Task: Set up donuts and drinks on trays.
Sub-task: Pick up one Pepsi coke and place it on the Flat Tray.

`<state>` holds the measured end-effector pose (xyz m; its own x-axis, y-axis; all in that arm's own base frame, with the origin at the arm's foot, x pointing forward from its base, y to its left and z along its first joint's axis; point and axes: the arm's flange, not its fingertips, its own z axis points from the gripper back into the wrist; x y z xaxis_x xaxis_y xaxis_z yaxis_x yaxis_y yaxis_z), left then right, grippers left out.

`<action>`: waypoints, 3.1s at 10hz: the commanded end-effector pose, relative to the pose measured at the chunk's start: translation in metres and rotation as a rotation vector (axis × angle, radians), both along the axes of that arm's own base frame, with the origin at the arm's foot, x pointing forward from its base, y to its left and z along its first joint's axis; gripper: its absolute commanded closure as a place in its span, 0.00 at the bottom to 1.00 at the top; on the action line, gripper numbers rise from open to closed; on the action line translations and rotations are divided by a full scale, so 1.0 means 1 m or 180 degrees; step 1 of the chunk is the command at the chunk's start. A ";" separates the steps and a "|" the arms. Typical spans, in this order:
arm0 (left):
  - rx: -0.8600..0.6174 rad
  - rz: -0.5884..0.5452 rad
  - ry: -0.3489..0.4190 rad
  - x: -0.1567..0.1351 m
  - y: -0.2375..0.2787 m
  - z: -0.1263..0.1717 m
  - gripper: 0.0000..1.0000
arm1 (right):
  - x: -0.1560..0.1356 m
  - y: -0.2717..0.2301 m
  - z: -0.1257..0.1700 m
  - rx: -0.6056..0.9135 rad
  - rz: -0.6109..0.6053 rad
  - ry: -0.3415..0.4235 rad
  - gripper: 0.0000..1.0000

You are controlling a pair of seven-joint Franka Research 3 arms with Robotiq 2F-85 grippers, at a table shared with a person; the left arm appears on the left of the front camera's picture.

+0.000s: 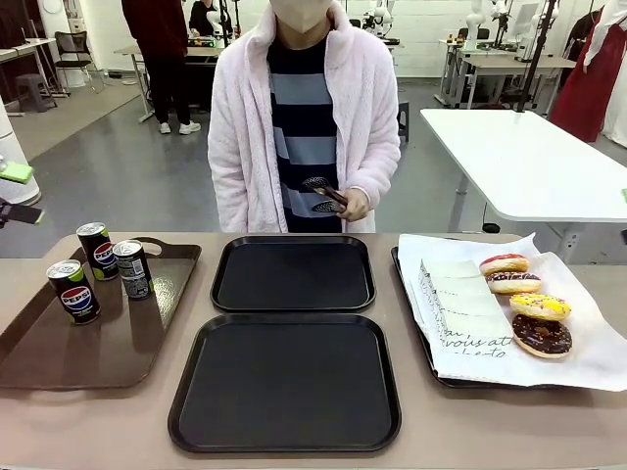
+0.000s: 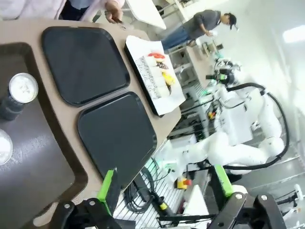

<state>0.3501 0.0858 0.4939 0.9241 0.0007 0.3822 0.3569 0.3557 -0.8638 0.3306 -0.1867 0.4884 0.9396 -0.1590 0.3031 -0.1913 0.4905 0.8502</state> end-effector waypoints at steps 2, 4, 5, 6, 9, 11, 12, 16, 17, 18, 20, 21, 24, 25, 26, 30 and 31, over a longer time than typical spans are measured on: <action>-0.0248 0.0074 0.0141 0.011 0.041 -0.021 0.00 | 0.017 -0.058 -0.027 0.0174 0.0030 0.0284 0.00; -0.0276 0.0218 0.0227 0.009 0.068 -0.033 0.00 | 0.008 -0.092 -0.037 0.0431 0.0012 0.0318 0.00; -0.0281 0.0272 0.0257 0.009 0.077 -0.036 0.00 | 0.004 -0.101 -0.038 0.0489 0.0057 0.0340 0.00; -0.0253 0.0345 0.0281 0.008 0.086 -0.038 0.00 | 0.001 -0.107 -0.039 0.0491 0.0037 0.0372 0.00; -0.0219 0.0312 0.0352 0.003 0.083 -0.041 0.00 | -0.008 -0.106 -0.043 0.0453 -0.0005 0.0440 0.00; -0.0219 0.0312 0.0352 0.003 0.083 -0.041 0.00 | -0.008 -0.106 -0.043 0.0453 -0.0005 0.0440 0.00; -0.0219 0.0312 0.0352 0.003 0.083 -0.041 0.00 | -0.008 -0.106 -0.043 0.0453 -0.0005 0.0440 0.00; -0.0219 0.0312 0.0352 0.003 0.083 -0.041 0.00 | -0.008 -0.106 -0.043 0.0453 -0.0005 0.0440 0.00; -0.0219 0.0312 0.0352 0.003 0.083 -0.041 0.00 | -0.008 -0.106 -0.043 0.0453 -0.0005 0.0440 0.00; -0.0219 0.0312 0.0352 0.003 0.083 -0.041 0.00 | -0.008 -0.106 -0.043 0.0453 -0.0005 0.0440 0.00; -0.0219 0.0312 0.0352 0.003 0.083 -0.041 0.00 | -0.008 -0.106 -0.043 0.0453 -0.0005 0.0440 0.00; -0.0219 0.0312 0.0352 0.003 0.083 -0.041 0.00 | -0.008 -0.106 -0.043 0.0453 -0.0005 0.0440 0.00; -0.0219 0.0312 0.0352 0.003 0.083 -0.041 0.00 | -0.008 -0.106 -0.043 0.0453 -0.0005 0.0440 0.00; -0.0166 0.0310 0.0394 0.004 0.083 -0.041 0.00 | -0.008 -0.106 -0.043 0.0453 -0.0005 0.0440 0.00; -0.0068 0.0270 0.0465 0.017 0.082 -0.034 0.00 | -0.008 -0.106 -0.043 0.0453 -0.0005 0.0440 0.00; 0.1227 0.0483 0.0610 0.048 0.031 0.012 0.00 | -0.008 -0.106 -0.043 0.0453 -0.0005 0.0440 0.00; 0.1660 0.0504 0.0727 0.055 0.012 0.021 0.00 | -0.008 -0.106 -0.043 0.0453 -0.0005 0.0440 0.00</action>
<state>0.4073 0.1165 0.5107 0.9709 0.0324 0.2374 0.1492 0.6934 -0.7050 0.3241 -0.2923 0.4452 0.9688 -0.1914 0.1573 -0.0765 0.3725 0.9249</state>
